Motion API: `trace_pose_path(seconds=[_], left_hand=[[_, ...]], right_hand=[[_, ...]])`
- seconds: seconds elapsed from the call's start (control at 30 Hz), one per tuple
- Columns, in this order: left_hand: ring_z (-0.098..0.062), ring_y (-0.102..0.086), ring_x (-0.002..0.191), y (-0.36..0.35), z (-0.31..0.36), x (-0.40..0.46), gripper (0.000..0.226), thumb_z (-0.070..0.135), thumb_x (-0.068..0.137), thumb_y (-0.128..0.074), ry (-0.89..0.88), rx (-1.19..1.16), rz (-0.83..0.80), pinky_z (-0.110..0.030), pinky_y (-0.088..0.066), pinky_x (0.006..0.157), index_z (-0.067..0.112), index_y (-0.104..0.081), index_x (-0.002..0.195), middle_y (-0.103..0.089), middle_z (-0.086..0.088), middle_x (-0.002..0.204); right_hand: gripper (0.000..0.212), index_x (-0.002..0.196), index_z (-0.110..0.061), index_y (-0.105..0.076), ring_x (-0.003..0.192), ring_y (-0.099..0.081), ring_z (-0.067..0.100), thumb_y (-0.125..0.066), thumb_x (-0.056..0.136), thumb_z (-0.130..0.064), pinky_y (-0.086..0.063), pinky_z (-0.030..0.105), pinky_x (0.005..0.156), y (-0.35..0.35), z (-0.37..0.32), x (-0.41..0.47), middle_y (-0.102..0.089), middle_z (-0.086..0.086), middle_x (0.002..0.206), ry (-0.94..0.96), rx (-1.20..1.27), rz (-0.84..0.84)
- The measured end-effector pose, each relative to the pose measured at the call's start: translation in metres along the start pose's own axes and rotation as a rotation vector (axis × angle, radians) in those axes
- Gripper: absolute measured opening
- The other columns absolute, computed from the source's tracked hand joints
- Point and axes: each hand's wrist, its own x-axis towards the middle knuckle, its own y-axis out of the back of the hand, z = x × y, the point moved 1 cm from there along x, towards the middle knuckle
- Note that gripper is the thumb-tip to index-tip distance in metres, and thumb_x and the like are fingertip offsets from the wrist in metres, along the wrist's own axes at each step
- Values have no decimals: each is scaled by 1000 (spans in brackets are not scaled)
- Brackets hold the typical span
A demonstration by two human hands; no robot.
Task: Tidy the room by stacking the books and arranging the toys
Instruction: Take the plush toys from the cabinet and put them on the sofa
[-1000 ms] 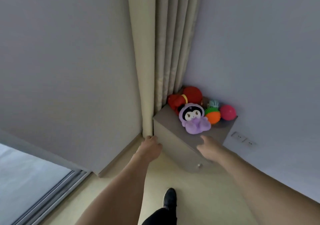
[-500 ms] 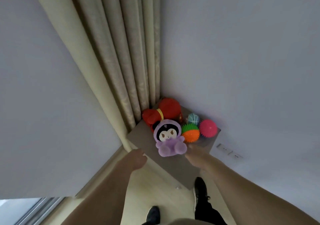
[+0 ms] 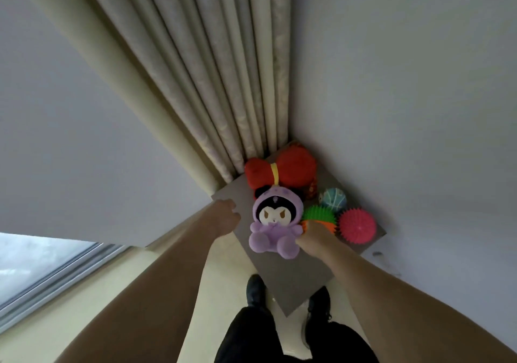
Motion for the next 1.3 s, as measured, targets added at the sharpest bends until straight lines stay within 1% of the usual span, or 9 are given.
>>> trace_pose_path(seconds=[0.1,0.23,0.33,0.5,0.63,0.93,1.03,1.2,1.3], left_hand=[[-32,-51,128,4,10,36,50,25,99,-49,14,25,17,-37,-47,101,11,-44,147,-45,-15,148],[-34,-55,123,-1,28,100,52,30,95,-51,-5,187,142,-45,-52,93,15,-42,143,-53,-10,137],[-33,-57,115,-12,41,143,60,36,92,-55,-42,358,219,-40,-52,82,15,-38,146,-54,-11,130],[-34,-61,109,-39,46,194,53,40,94,-59,-74,489,257,-38,-41,71,12,-41,135,-57,-17,130],[-33,-67,94,-43,46,205,39,28,98,-52,-103,454,313,-35,-40,62,7,-42,130,-65,-15,115],[-35,-70,92,-2,10,109,36,27,97,-47,53,213,404,-35,-51,65,5,-48,126,-68,-13,107],[-31,-70,90,19,-6,46,40,26,98,-43,190,143,383,-37,-54,68,3,-48,130,-70,-10,103],[-26,-58,80,11,-22,-36,35,34,96,-42,464,-307,415,-35,-44,67,8,-57,114,-60,-4,91],[-25,-57,76,-11,-29,-86,32,33,96,-42,563,-574,433,-33,-47,68,7,-59,102,-59,-7,83]], right_hand=[[54,142,-9,-45,128,-51,28,-55,93,-31,-43,33,100,-13,-7,29,-49,13,143,-95,-14,-55],[66,141,-10,-42,119,-57,28,-56,85,-39,-48,34,91,-45,-6,76,-54,11,135,-244,-62,-119],[79,146,-7,-20,121,-55,29,-59,85,-40,-47,35,92,-63,-2,99,-51,11,137,-335,-63,-124],[36,109,-13,-64,98,-65,28,-62,80,-34,-54,36,82,-93,2,124,-67,8,105,-296,12,-82],[47,132,-14,-52,118,-57,26,-57,92,-37,-46,36,97,-99,0,132,-59,7,127,-298,-9,-88],[21,96,-14,-61,81,-63,20,-50,94,-32,-41,24,56,-29,-8,73,-64,3,86,-153,-114,128],[21,92,-15,-59,78,-61,19,-47,98,-30,-46,26,63,10,-26,39,-61,3,84,-98,-187,231],[24,113,-10,-58,98,-65,26,-47,98,-23,-41,26,70,47,-53,4,-67,10,108,32,-213,325],[23,113,-9,-56,90,-61,26,-44,99,-24,-41,29,69,46,-61,-22,-65,11,106,103,-234,354]])
